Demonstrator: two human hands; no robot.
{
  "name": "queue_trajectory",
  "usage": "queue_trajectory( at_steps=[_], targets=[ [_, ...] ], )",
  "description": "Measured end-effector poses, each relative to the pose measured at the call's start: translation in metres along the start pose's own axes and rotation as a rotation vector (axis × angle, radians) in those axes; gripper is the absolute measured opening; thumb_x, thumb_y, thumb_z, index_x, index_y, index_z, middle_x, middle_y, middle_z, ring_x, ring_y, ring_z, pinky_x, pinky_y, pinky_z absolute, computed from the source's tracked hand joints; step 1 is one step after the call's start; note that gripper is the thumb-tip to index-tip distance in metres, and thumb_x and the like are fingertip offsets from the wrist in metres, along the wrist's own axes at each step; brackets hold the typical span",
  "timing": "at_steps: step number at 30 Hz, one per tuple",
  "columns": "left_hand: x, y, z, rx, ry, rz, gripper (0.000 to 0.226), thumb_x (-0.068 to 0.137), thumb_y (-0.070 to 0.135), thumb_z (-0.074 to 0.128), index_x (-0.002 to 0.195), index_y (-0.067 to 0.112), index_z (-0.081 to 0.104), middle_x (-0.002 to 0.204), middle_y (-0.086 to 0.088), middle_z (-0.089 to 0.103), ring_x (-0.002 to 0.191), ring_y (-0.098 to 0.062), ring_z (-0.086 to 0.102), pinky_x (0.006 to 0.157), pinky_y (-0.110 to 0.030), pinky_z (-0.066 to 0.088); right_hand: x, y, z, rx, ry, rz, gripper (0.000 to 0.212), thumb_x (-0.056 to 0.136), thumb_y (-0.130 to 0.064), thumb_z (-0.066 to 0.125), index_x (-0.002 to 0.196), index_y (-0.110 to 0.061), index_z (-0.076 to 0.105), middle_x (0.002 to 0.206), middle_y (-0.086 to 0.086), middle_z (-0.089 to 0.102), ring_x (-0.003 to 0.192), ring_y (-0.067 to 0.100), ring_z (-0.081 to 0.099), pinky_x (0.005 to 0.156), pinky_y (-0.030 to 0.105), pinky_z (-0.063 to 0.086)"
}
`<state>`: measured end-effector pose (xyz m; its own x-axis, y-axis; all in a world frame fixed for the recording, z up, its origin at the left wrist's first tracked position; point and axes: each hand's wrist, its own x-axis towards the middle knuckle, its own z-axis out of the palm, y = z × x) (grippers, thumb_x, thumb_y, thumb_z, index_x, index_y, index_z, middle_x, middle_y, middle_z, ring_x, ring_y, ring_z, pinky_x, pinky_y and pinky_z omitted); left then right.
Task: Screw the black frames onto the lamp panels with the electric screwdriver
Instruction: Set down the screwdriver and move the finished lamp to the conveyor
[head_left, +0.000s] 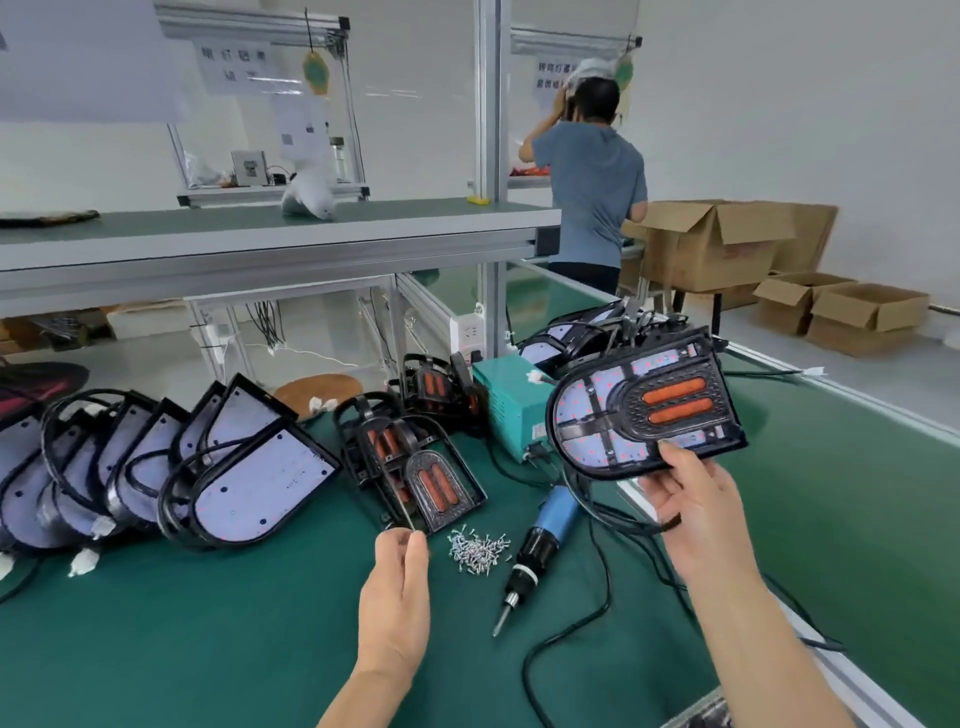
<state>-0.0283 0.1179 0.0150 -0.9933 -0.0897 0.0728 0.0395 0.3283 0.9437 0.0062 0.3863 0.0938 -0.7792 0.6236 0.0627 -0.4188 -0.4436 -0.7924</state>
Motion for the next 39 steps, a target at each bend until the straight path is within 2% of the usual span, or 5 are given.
queue_trajectory(
  at_steps=[5,9,25,33,39],
  targets=[
    [0.001,0.0,0.001,0.009,-0.006,-0.003,0.017,0.104,0.042,0.04,0.102,0.03,0.052,0.103,0.007,0.067,0.095,-0.002,0.056,0.076,-0.029,0.038,0.031,-0.027,-0.027,0.014,0.127,-0.066,0.017,0.1,-0.003,0.056,0.094,-0.019,0.059,0.093,0.003,0.066,0.079,0.012,0.062,0.064,0.018,0.056],
    [0.003,-0.003,0.001,0.044,0.002,0.021,0.018,0.104,0.041,0.041,0.109,0.029,0.053,0.107,0.004,0.068,0.101,-0.012,0.057,0.084,-0.034,0.036,0.056,-0.038,-0.05,-0.026,0.215,-0.108,0.018,0.099,-0.002,0.055,0.093,-0.019,0.059,0.092,0.003,0.063,0.077,0.012,0.059,0.06,0.016,0.055],
    [0.006,-0.004,0.005,0.072,0.016,0.016,0.018,0.103,0.041,0.044,0.11,0.028,0.053,0.107,0.005,0.069,0.102,-0.02,0.058,0.085,-0.036,0.036,0.109,-0.057,-0.143,-0.209,0.467,-0.093,0.008,0.097,-0.011,0.063,0.091,-0.015,0.061,0.09,0.005,0.065,0.075,0.014,0.061,0.053,0.014,0.055],
    [0.004,-0.001,0.004,0.093,0.004,0.01,0.015,0.103,0.043,0.042,0.105,0.032,0.052,0.102,0.008,0.069,0.093,0.002,0.055,0.079,-0.034,0.036,0.119,-0.053,-0.179,-0.31,0.611,-0.054,0.014,0.098,-0.011,0.06,0.084,-0.013,0.058,0.107,0.015,0.062,0.071,0.014,0.058,0.046,0.013,0.053],
    [0.003,0.001,0.005,0.086,0.001,0.015,0.013,0.103,0.042,0.043,0.1,0.033,0.051,0.098,0.008,0.068,0.091,0.001,0.055,0.073,-0.027,0.039,0.125,-0.065,-0.199,-0.28,0.712,-0.081,0.021,0.097,-0.012,0.062,0.08,-0.013,0.049,0.115,0.014,0.057,0.071,0.014,0.056,0.044,0.014,0.053]
  ],
)
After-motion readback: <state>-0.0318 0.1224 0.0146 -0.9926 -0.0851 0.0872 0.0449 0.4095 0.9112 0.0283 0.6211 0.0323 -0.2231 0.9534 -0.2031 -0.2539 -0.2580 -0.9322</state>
